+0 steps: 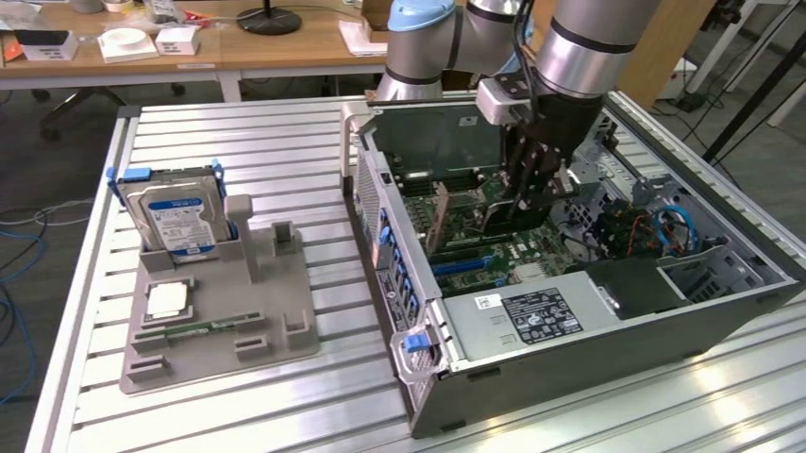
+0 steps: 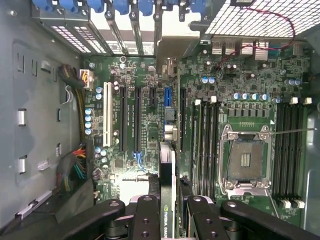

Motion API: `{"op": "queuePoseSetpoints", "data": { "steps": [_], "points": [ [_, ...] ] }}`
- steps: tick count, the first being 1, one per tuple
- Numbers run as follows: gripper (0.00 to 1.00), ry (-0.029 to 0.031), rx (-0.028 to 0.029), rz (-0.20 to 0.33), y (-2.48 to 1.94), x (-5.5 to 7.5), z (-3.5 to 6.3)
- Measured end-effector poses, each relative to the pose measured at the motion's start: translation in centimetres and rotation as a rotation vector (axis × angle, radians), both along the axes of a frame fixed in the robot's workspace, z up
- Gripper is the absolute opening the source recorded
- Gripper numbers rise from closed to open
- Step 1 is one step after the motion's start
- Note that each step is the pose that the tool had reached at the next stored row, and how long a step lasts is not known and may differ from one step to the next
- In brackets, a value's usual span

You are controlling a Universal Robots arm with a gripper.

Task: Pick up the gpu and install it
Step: 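Insert the gpu into the slot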

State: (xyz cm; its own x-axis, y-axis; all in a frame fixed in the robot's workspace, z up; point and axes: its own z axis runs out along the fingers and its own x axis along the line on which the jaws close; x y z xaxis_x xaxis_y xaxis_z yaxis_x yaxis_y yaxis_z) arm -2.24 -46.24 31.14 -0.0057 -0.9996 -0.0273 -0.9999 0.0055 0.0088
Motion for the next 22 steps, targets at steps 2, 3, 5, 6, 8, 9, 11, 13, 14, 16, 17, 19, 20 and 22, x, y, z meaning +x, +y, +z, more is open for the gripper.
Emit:
{"op": "queuePoseSetpoints", "data": {
  "steps": [2, 3, 5, 6, 8, 9, 11, 13, 14, 16, 17, 19, 20, 22],
  "points": [
    [0.26, 0.0000, 0.0000, 0.000, -0.01, -0.1, -0.35],
    [0.26, 0.0000, -0.0001, 0.000, -0.01, -0.2, -0.53],
    [0.26, -0.0001, 0.0000, 0.000, -0.01, -0.3, -0.85],
    [0.26, 0.0000, -0.0001, 0.000, -0.01, -0.3, -1.00],
    [0.26, 0.0000, -0.0001, 0.000, -0.01, -0.4, -1.35],
    [0.26, 0.0000, 0.0000, 0.000, -0.01, -0.5, -1.53],
    [0.26, 0.0000, 0.0000, 0.000, -0.01, -0.5, -1.81],
    [0.26, 0.0000, -0.0001, 0.000, -0.01, -0.6, -2.00],
    [0.26, 0.0000, -0.0002, 0.000, -0.01, -0.7, -2.05],
    [0.26, 0.0001, -0.0003, 0.000, -0.02, -0.7, -2.06],
    [0.26, 0.0001, -0.0004, 0.000, -0.02, -0.7, -2.05],
    [0.26, 0.0000, -0.0001, 0.000, -0.01, -0.7, -2.07],
    [0.26, 0.0001, -0.0001, 0.000, -0.01, -0.7, -2.07],
    [0.26, 0.0000, -0.0001, 0.000, -0.01, -0.7, -2.08]
  ]
}}
